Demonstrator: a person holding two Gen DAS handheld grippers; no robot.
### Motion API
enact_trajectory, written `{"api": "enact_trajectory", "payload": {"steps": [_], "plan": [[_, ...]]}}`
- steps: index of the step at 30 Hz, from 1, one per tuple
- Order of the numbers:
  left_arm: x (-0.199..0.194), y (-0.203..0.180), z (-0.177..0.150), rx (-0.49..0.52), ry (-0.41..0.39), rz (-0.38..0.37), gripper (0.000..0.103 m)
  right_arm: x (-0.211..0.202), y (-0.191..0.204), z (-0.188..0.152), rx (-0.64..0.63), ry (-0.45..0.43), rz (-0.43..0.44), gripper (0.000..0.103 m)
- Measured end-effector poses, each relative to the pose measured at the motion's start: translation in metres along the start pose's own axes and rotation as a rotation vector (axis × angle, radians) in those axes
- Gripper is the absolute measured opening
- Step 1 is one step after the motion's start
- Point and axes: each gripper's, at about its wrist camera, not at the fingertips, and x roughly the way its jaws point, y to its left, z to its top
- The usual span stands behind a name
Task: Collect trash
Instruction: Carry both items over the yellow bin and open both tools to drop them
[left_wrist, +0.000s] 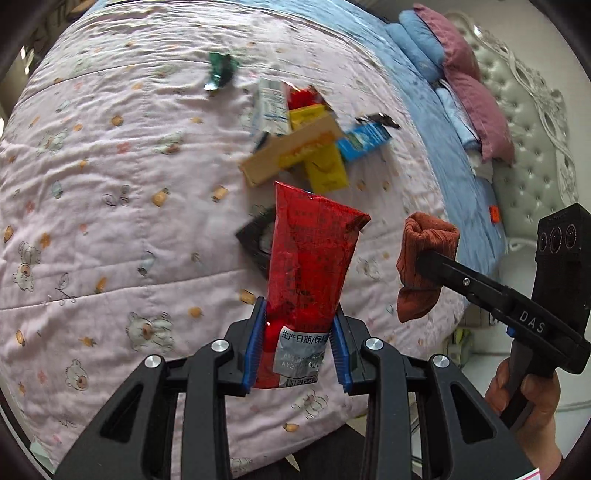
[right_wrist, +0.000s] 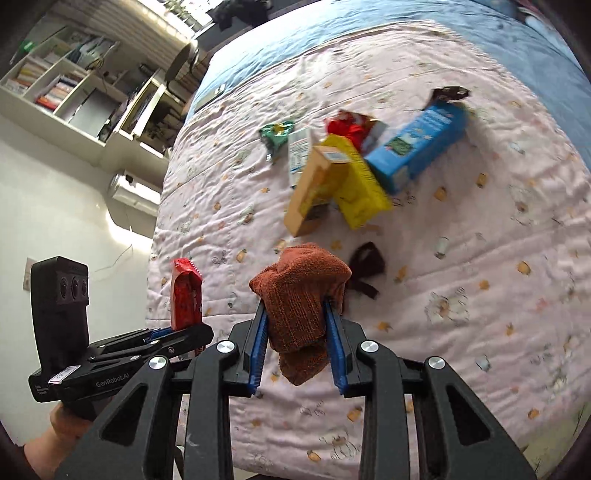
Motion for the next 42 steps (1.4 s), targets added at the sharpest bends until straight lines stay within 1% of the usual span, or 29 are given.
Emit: {"api": "enact_trajectory", "payload": {"steps": [5, 9, 14, 18, 22, 26, 29, 32, 37, 38, 39, 40, 41, 42], "plan": [[0.023, -0.08, -0.033, 0.147, 0.075, -0.039, 0.033, -0.056, -0.066, -0.052, 0.133, -0.055, -0.055, 0.029], [0.055, -0.14, -0.064, 0.232, 0.149, -0.065, 0.033, -0.097, -0.124, -0.102, 0.253, -0.08, -0.073, 0.029], [0.107, -0.216, -0.109, 0.315, 0.259, -0.086, 0.033, -0.148, -0.199, -0.171, 0.388, -0.111, -0.114, 0.029], [0.156, -0.279, -0.159, 0.37, 0.346, -0.102, 0.033, -0.18, -0.26, -0.229, 0.471, -0.102, -0.193, 0.029], [0.215, -0.331, -0.213, 0.438, 0.436, -0.067, 0.033, -0.195, -0.318, -0.284, 0.56, -0.075, -0.239, 0.03], [0.262, -0.359, -0.255, 0.47, 0.501, -0.022, 0.033, -0.196, -0.359, -0.326, 0.62, -0.041, -0.242, 0.03], [0.286, -0.371, -0.275, 0.495, 0.522, 0.013, 0.033, -0.191, -0.376, -0.346, 0.633, -0.021, -0.226, 0.03], [0.303, -0.38, -0.287, 0.51, 0.534, 0.042, 0.033, -0.185, -0.384, -0.352, 0.627, -0.011, -0.206, 0.03], [0.318, -0.383, -0.29, 0.528, 0.544, 0.072, 0.034, -0.175, -0.395, -0.357, 0.612, 0.0, -0.195, 0.032], [0.32, -0.383, -0.29, 0.533, 0.549, 0.08, 0.038, -0.174, -0.395, -0.357, 0.607, 0.005, -0.197, 0.032], [0.321, -0.383, -0.291, 0.537, 0.549, 0.095, 0.043, -0.173, -0.397, -0.357, 0.602, 0.01, -0.201, 0.033], [0.322, -0.382, -0.29, 0.538, 0.547, 0.106, 0.062, -0.172, -0.398, -0.357, 0.598, 0.014, -0.204, 0.034], [0.322, -0.382, -0.29, 0.537, 0.541, 0.106, 0.071, -0.171, -0.398, -0.357, 0.597, 0.016, -0.205, 0.039], [0.322, -0.381, -0.289, 0.536, 0.533, 0.104, 0.071, -0.172, -0.4, -0.358, 0.6, 0.017, -0.205, 0.041]]}}
